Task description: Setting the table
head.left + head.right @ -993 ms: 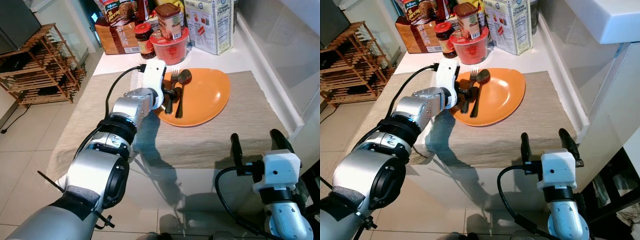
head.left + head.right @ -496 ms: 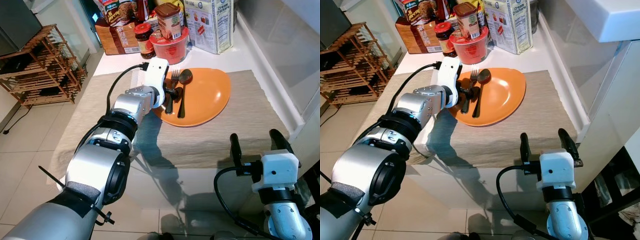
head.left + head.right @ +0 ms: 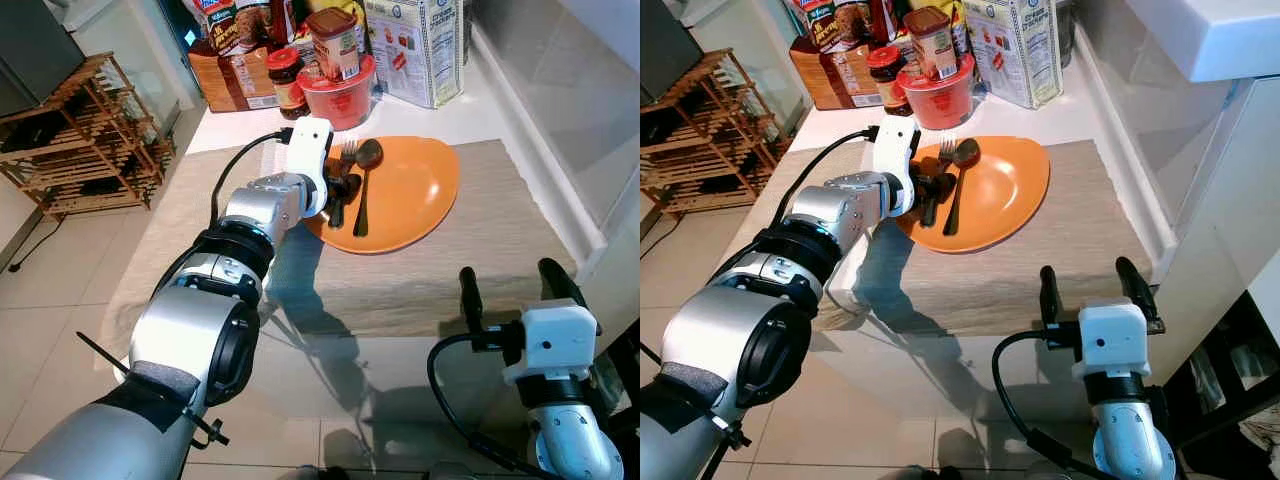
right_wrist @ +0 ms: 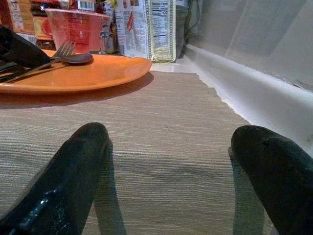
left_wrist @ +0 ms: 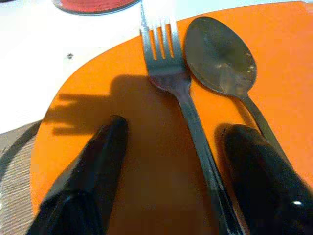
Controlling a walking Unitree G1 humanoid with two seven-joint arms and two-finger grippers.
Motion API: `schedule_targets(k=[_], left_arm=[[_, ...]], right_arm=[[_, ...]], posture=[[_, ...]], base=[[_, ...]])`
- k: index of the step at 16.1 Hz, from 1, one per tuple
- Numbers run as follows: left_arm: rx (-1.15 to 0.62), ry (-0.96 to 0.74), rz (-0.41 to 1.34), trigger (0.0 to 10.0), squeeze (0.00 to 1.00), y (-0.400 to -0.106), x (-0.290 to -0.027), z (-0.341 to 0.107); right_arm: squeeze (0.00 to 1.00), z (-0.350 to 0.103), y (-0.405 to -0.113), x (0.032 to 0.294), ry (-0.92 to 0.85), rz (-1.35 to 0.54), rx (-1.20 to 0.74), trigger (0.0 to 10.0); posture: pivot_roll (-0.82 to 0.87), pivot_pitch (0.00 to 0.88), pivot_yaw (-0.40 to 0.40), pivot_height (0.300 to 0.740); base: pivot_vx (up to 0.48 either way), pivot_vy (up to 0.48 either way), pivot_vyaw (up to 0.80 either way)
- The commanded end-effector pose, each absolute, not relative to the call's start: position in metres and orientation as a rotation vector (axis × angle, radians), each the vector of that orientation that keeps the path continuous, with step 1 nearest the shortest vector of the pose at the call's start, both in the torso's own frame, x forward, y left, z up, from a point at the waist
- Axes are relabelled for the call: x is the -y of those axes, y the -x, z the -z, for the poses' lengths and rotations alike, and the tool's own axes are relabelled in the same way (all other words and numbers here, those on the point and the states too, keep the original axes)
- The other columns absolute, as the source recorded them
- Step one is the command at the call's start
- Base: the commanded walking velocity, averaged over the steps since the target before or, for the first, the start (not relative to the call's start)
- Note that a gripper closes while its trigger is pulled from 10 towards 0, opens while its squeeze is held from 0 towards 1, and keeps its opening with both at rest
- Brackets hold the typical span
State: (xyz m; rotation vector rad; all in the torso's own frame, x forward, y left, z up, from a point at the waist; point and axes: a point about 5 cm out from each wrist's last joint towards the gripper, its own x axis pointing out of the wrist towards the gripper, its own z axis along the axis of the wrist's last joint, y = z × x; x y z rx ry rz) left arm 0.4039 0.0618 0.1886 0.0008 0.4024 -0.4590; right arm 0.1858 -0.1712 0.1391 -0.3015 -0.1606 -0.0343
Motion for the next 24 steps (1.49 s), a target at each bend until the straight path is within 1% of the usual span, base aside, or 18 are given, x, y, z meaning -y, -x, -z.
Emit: schedule_targets(k=[1,6,11,16,20,24], left_arm=[[-0.501,-0.058,0.429,0.0,0.00,-0.399,-0.072,-0.166],[-0.497,-0.084,0.441,0.0,0.00,-0.398,-0.071,-0.164],[-0.524,0.002,0.432,0.0,0.00,-0.396,-0.071,-0.158],[-0.521,0.007,0.412,0.0,0.00,-0.396,-0.075,-0.155],[-0.502,-0.006,0.395,0.0,0.00,-0.397,-0.079,-0.156],[-0.437,0.005,0.384,0.0,0.00,-0.402,-0.079,-0.170]], right_arm=[[0.00,-0.137,-0.187,0.167,0.288,0.021,0.149,10.0],[0.00,-0.137,-0.188,0.165,0.286,0.017,0.150,10.0],[0.00,-0.137,-0.191,0.164,0.285,0.005,0.154,10.0],[0.00,-0.135,-0.196,0.162,0.285,-0.011,0.157,10.0],[0.00,-0.134,-0.198,0.160,0.285,-0.025,0.158,10.0],[0.00,-0.133,-0.198,0.161,0.289,-0.027,0.156,10.0]], posture=[[-0.29,0.068,0.233,0.736],[-0.28,0.066,0.231,0.736],[-0.28,0.058,0.221,0.736],[-0.27,0.036,0.214,0.736],[-0.26,0.028,0.208,0.736],[-0.27,0.030,0.205,0.736]], base=[[0.000,0.000,0.00],[0.000,0.000,0.00],[0.000,0.000,0.00],[0.000,0.000,0.00],[0.000,0.000,0.00],[0.000,0.000,0.00]])
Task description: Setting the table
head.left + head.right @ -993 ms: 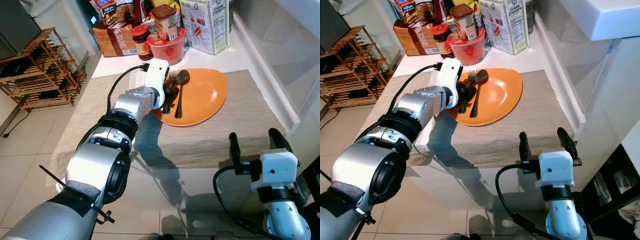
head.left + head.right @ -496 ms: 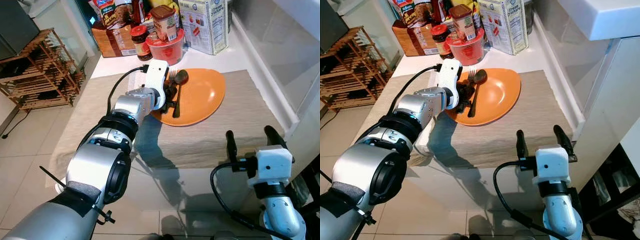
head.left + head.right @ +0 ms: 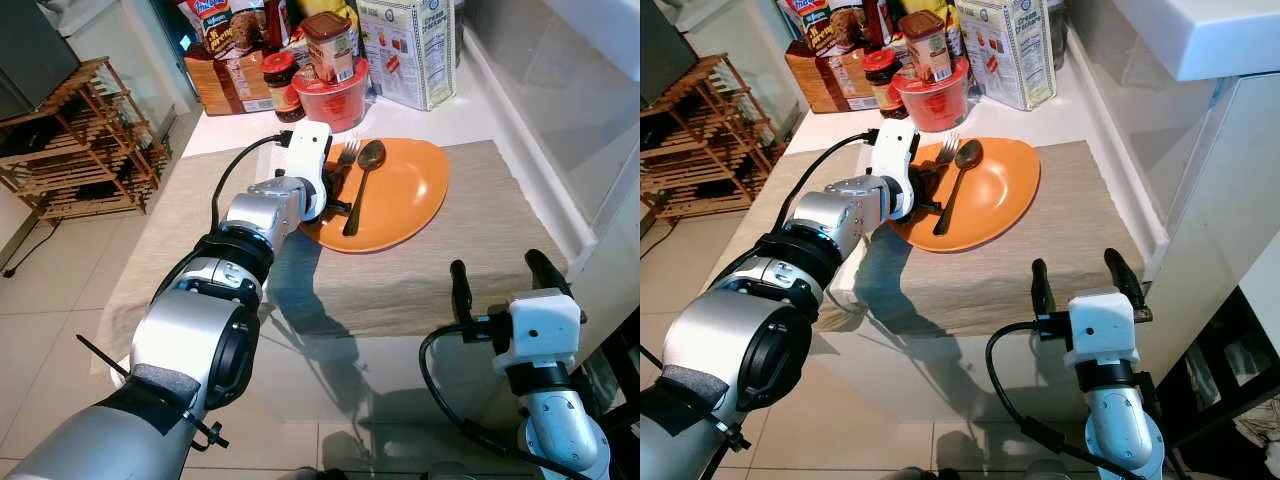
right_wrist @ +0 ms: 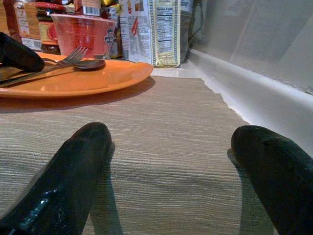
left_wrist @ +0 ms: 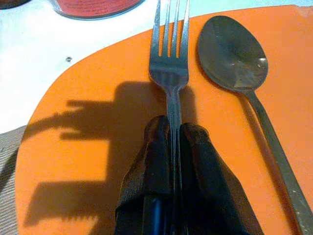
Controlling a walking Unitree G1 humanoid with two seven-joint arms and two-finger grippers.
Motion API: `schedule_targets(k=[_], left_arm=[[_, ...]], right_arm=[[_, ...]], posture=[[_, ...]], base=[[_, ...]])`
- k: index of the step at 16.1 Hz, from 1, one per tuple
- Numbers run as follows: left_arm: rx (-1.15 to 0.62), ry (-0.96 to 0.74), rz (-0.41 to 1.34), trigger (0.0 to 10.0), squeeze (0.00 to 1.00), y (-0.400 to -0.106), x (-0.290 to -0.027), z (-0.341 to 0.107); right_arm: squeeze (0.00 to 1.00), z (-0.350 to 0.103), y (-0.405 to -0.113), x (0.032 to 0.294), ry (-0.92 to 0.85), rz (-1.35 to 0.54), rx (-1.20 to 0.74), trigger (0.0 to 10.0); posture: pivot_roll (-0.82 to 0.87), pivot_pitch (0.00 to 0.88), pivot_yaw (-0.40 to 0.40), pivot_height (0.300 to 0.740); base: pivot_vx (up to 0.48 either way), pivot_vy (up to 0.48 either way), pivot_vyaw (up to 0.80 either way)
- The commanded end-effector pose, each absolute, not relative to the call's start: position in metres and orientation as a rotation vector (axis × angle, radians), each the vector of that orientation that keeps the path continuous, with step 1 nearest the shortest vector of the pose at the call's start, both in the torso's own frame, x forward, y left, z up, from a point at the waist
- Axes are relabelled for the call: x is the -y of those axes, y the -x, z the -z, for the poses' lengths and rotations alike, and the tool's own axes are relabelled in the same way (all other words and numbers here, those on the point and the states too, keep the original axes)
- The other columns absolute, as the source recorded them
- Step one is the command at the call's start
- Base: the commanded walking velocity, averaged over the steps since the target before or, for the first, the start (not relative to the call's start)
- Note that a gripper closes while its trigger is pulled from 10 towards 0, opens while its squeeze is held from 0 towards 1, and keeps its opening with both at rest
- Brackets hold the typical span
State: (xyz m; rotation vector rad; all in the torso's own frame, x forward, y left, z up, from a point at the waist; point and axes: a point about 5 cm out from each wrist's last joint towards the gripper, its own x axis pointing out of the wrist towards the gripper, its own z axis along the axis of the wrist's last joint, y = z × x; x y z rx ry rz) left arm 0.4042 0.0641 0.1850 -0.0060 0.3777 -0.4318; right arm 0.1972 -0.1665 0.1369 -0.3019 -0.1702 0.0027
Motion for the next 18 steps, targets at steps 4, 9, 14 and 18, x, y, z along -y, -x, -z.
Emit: schedule_targets(k=[4,9,14,18], left_arm=[[-0.239,0.013,0.412,0.0,0.00,-0.407,-0.071,-0.197],[-0.025,0.061,0.445,0.0,0.00,-0.404,-0.069,-0.227],[0.169,0.040,0.393,0.0,0.00,-0.392,-0.097,-0.243],[0.233,0.041,0.343,0.0,0.00,-0.380,-0.128,-0.243]], right_arm=[[0.00,-0.133,-0.198,0.162,0.293,-0.028,0.154,10.0],[0.00,-0.130,-0.200,0.162,0.292,-0.033,0.149,10.0],[0.00,-0.130,-0.214,0.161,0.288,-0.055,0.174,10.0],[0.00,-0.130,-0.224,0.157,0.290,-0.080,0.196,10.0]], posture=[[-0.27,0.037,0.203,0.736],[-0.25,0.031,0.197,0.736],[-0.21,0.000,0.171,0.736],[-0.18,0.000,0.155,0.736]], base=[[0.000,0.000,0.00],[0.000,0.000,0.00],[0.000,0.000,0.00],[0.000,0.000,0.00]])
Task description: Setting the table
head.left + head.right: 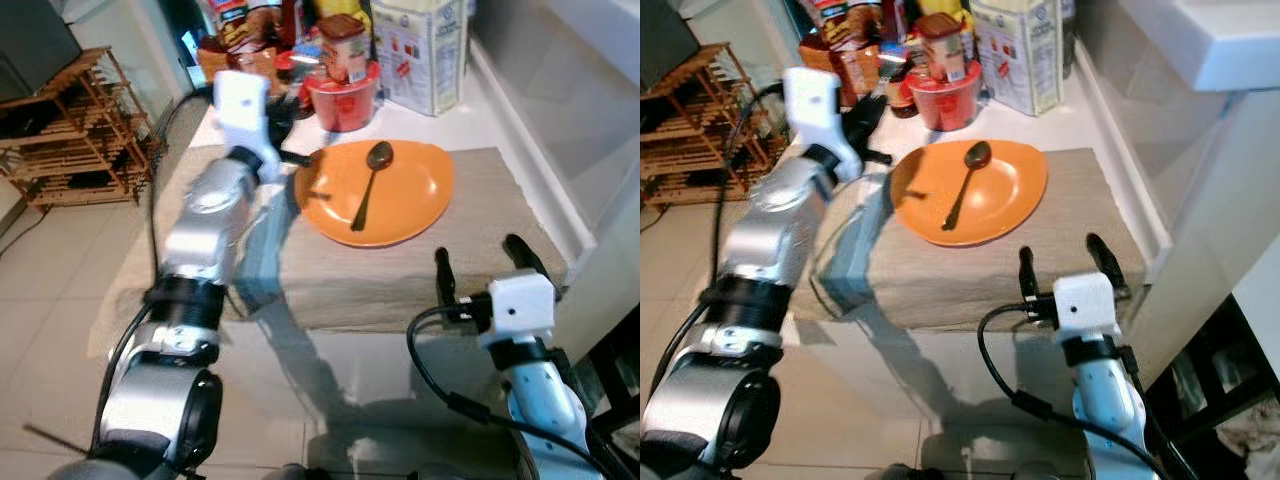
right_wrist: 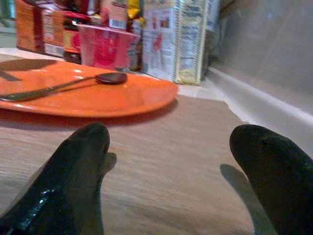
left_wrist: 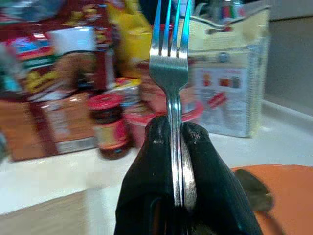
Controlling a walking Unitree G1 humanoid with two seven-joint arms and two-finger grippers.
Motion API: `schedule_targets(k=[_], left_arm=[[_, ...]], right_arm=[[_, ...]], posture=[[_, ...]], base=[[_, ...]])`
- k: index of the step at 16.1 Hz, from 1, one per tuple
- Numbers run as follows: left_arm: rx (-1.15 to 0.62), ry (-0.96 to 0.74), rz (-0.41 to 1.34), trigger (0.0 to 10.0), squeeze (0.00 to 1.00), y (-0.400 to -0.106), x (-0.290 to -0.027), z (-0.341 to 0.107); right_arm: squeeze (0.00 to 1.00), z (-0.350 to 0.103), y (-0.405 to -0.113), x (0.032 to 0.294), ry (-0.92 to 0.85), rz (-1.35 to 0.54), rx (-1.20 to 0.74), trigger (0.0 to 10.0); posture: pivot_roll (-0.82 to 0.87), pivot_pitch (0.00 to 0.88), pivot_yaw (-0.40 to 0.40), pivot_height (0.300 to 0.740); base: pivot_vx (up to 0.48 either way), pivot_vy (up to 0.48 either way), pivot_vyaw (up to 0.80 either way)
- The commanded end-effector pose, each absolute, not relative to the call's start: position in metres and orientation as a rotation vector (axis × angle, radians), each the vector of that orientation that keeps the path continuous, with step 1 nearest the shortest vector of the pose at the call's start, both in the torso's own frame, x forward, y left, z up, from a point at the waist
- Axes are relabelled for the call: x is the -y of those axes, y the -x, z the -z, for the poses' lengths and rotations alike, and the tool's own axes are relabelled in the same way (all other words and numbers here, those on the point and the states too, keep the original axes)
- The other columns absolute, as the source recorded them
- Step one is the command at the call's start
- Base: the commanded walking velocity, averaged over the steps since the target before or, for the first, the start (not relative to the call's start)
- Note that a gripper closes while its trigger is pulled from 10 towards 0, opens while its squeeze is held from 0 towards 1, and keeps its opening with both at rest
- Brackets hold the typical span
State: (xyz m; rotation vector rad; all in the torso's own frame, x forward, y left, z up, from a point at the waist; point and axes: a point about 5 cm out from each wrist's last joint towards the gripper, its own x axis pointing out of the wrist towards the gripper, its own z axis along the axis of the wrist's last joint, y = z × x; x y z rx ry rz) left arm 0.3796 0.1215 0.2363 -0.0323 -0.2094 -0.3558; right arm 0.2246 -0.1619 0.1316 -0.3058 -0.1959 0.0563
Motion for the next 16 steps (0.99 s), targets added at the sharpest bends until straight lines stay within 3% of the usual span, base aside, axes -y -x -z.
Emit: schedule_targets(k=[1,4,7,12,16], left_arm=[[0.227,0.042,0.310,0.0,0.00,-0.374,-0.139,-0.238],[0.235,-0.016,0.210,0.0,0.00,-0.345,-0.173,-0.218],[0.205,-0.036,0.167,0.0,0.00,-0.315,-0.185,-0.196],[0.171,0.010,0.160,0.0,0.00,-0.285,-0.173,-0.177],[0.034,0.009,0.176,0.0,0.00,-0.263,-0.163,-0.141]], right_arm=[[0.00,-0.131,-0.230,0.157,0.288,-0.084,0.207,10.0],[0.00,-0.139,-0.246,0.158,0.284,-0.082,0.256,10.0],[0.00,-0.148,-0.251,0.164,0.292,-0.030,0.307,10.0],[0.00,-0.159,-0.252,0.179,0.267,0.075,0.358,10.0],[0.00,-0.151,-0.248,0.178,0.259,0.075,0.330,10.0]], posture=[[-0.16,0.000,0.141,0.736],[-0.13,0.000,0.124,0.736],[-0.13,0.000,0.124,0.736],[-0.14,0.000,0.121,0.736],[-0.15,0.000,0.122,0.736]], base=[[0.000,0.000,0.00],[0.000,0.000,0.00],[0.000,0.000,0.00],[0.000,0.000,0.00],[0.000,0.000,0.00]])
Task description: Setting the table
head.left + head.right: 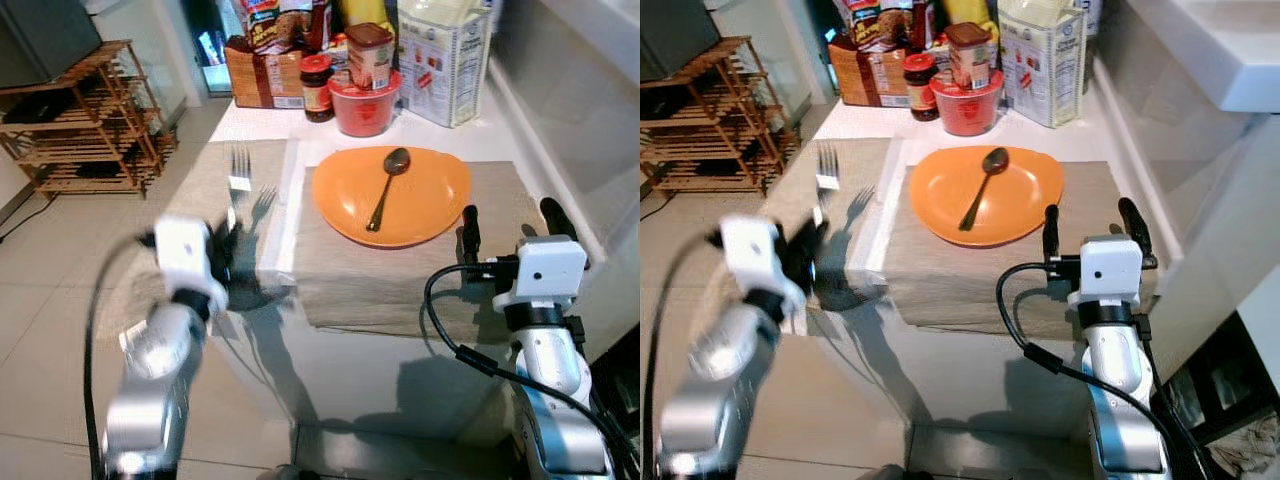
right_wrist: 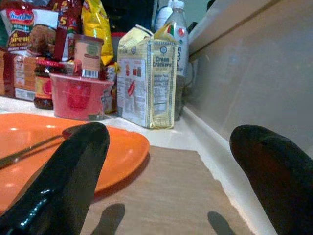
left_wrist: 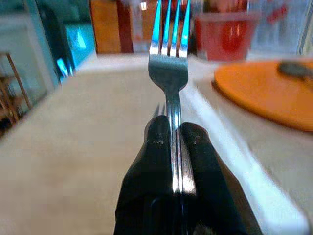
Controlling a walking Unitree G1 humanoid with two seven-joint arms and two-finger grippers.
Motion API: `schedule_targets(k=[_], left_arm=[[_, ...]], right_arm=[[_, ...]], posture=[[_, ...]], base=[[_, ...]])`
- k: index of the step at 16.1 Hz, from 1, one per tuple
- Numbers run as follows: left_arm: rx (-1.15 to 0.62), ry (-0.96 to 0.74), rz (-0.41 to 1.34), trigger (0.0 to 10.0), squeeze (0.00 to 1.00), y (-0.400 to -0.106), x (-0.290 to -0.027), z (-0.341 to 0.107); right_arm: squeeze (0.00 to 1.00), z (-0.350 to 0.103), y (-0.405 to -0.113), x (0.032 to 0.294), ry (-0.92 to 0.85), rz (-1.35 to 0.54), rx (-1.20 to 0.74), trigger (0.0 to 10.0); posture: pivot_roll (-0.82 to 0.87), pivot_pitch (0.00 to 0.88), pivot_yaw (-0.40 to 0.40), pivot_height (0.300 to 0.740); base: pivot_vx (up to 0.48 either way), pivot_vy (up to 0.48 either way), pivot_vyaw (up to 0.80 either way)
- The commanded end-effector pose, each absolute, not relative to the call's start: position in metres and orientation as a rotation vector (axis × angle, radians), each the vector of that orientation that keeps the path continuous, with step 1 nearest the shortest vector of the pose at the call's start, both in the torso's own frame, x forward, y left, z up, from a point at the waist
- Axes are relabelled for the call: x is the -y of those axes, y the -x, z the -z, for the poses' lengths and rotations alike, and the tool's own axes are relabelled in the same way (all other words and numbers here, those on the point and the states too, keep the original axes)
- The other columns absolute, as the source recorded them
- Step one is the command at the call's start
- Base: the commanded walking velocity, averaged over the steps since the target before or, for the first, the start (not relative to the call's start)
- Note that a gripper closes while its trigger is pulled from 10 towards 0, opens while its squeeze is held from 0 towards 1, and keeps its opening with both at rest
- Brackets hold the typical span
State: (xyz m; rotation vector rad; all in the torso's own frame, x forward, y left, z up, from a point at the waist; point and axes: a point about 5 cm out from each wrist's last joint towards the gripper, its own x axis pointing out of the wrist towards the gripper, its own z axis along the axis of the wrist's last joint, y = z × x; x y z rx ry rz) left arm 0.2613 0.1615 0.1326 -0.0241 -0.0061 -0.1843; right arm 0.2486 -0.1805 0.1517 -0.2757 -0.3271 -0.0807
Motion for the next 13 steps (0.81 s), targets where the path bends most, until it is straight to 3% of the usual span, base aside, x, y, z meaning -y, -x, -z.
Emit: schedule_targets(k=[1,7,13], left_arm=[[0.022,0.010,0.184,0.0,0.00,-0.259,-0.162,-0.137],[0.038,0.030,0.150,0.0,0.00,-0.265,-0.161,-0.139],[0.056,0.054,0.151,0.0,0.00,-0.272,-0.157,-0.144]], right_arm=[[0.00,-0.148,-0.247,0.177,0.257,0.068,0.322,10.0],[0.00,-0.136,-0.254,0.167,0.242,-0.018,0.262,10.0],[0.00,-0.132,-0.256,0.166,0.245,-0.038,0.252,10.0]], posture=[[-0.14,0.000,0.119,0.736],[-0.13,0.000,0.093,0.736],[-0.14,0.000,0.094,0.736]], base=[[0.000,0.000,0.00],[0.000,0.000,0.00],[-0.366,-0.041,0.00]])
